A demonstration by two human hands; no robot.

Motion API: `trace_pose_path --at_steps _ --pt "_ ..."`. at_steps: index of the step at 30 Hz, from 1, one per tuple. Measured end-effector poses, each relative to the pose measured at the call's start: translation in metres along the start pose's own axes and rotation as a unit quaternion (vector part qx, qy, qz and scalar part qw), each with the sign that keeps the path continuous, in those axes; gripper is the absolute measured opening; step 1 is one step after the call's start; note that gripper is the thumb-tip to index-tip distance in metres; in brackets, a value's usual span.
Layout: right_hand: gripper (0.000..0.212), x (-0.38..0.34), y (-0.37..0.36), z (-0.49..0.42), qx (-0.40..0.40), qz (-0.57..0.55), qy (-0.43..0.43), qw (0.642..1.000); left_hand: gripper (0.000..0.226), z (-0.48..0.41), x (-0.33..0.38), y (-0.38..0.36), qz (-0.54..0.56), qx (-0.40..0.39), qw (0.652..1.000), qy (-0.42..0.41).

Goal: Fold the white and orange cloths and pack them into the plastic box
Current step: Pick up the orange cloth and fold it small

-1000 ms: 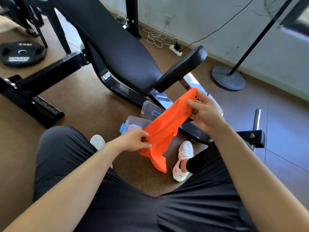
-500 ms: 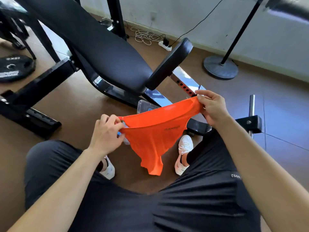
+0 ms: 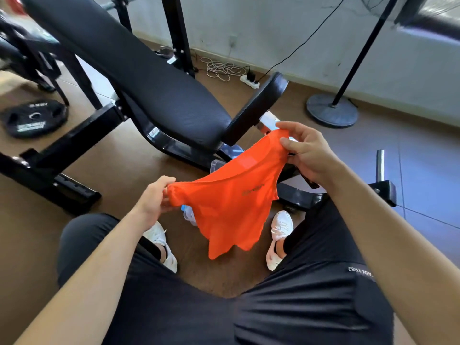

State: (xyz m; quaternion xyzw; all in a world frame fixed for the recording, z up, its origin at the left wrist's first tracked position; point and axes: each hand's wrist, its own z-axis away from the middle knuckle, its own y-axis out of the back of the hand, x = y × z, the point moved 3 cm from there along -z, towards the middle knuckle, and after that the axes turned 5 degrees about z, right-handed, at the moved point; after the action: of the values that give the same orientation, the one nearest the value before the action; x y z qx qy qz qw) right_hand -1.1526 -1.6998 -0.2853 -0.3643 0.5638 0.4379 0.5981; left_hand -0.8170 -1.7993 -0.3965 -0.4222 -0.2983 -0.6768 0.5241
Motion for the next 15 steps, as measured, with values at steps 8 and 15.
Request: trace_pose_path --at_steps 8,15 --pt "0.038 -0.005 -0.023 0.012 -0.035 0.029 0.036 0.998 0.007 -0.012 -0.017 0.003 0.13 0.066 0.988 0.043" --pt "0.041 0.026 -0.003 0.02 0.003 0.228 0.062 0.972 0.025 -0.008 -0.033 0.018 -0.118 0.005 0.993 0.019"
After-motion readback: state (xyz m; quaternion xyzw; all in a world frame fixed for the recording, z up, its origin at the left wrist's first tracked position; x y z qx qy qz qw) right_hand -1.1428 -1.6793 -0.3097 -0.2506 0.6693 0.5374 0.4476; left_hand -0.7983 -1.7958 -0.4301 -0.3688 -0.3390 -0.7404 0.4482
